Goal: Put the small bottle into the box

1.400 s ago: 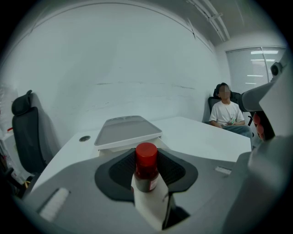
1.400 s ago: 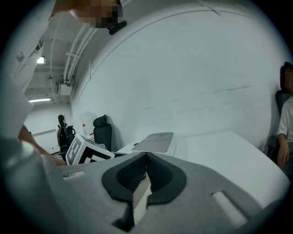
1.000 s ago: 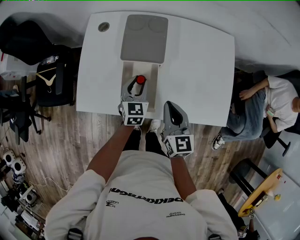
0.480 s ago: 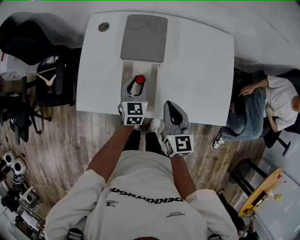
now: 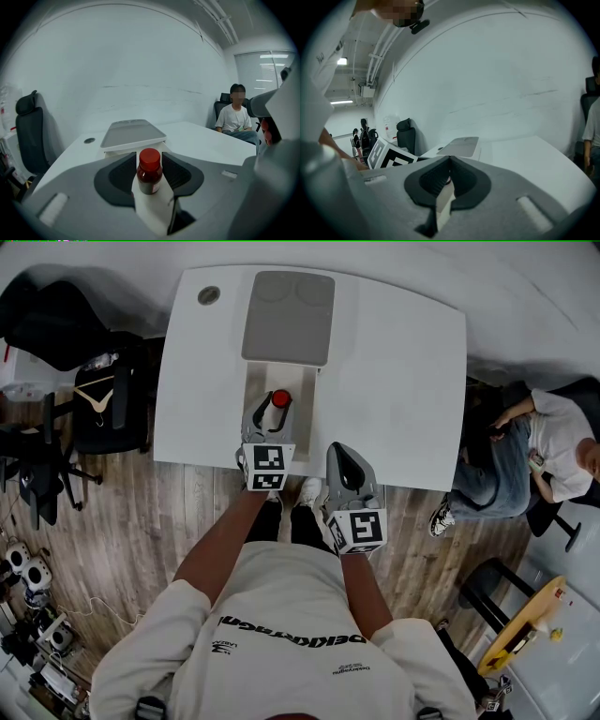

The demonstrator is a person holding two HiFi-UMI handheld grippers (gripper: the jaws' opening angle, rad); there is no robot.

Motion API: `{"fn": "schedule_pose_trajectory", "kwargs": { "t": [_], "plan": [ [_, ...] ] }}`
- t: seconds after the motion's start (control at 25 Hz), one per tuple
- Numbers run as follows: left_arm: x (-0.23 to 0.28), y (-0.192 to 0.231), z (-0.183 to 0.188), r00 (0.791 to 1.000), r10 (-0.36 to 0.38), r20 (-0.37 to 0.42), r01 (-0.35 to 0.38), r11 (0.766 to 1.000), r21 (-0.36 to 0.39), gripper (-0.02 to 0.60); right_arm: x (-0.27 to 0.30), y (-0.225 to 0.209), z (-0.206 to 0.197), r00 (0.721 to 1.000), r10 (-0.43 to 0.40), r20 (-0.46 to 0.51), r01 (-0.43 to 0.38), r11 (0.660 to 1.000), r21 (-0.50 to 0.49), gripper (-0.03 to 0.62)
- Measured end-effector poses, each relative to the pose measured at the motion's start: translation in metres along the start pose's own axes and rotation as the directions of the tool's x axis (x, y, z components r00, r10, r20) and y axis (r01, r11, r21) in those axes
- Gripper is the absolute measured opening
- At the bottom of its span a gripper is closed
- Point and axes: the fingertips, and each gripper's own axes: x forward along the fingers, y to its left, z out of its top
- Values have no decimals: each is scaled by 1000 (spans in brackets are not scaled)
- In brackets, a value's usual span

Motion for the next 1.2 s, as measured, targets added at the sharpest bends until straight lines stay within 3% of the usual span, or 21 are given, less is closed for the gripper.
{"fn": "schedule_pose_trajectory", "kwargs": {
  "t": [1.2],
  "plan": [
    [-73,-11,53,987,29,157,-27,1000,-11,135,-29,27,34,995,34,93,-31,999,-43,0]
  ]
}}
